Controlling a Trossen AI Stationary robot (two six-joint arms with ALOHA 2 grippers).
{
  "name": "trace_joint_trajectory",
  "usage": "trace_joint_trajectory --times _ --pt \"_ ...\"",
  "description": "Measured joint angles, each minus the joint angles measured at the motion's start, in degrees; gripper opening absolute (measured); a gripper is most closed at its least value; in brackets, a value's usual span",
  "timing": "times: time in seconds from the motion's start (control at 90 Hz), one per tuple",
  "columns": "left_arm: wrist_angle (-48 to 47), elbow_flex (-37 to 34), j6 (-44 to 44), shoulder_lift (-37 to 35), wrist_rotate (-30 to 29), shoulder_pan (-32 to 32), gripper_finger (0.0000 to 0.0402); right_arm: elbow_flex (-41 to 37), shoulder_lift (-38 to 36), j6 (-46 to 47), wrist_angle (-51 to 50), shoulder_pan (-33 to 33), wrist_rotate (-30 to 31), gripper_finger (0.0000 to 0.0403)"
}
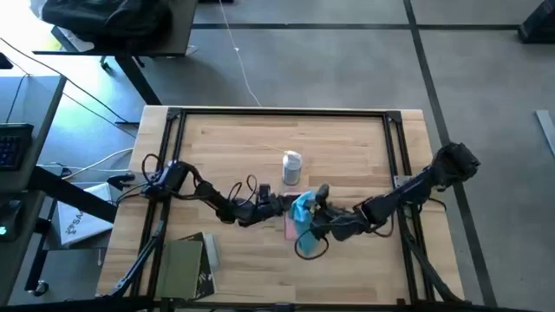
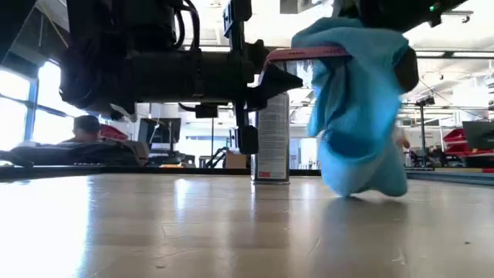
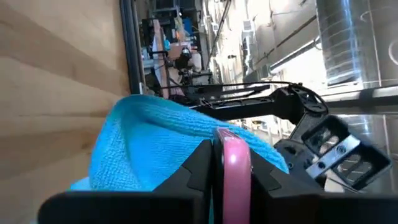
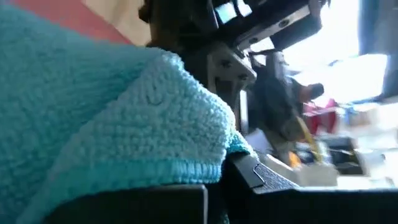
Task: Apply microfiber cloth
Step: Wipe the pink cellphone with a blue microfiber cloth
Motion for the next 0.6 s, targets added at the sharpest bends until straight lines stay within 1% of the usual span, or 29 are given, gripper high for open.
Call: trace_joint_trajectory --times 0.156,0.256,0.3,0.389,0.522,0.6 --pt "0.21 -0.04 1.33 0.0 -2.03 -0.67 0.0026 0.0 0.0 2.45 2.76 -1.66 -9.23 0.0" --pt "0.48 -0.04 1.43 0.0 -2.22 -0.5 0.0026 0.0 0.0 5.37 4.04 -2.3 -15.82 0.0" --pt "0.57 -0.04 1.51 0.0 -2.25 -0.46 0.0026 0.0 0.0 6.81 4.12 -2.63 -17.58 0.0" --pt "1.23 -0.04 2.83 0.0 -2.57 -0.45 0.0026 0.0 0.0 9.73 3.02 -3.41 -16.88 0.0" --pt "2.8 -0.04 6.64 0.11 -3.63 -0.32 0.0026 0.13 -0.06 14.15 -0.05 -4.7 -10.01 0.0" --pt "2.86 -0.06 7.28 0.13 -3.77 -0.5 0.0026 0.29 -0.3 15.61 -2.0 -5.08 -7.7 0.0"
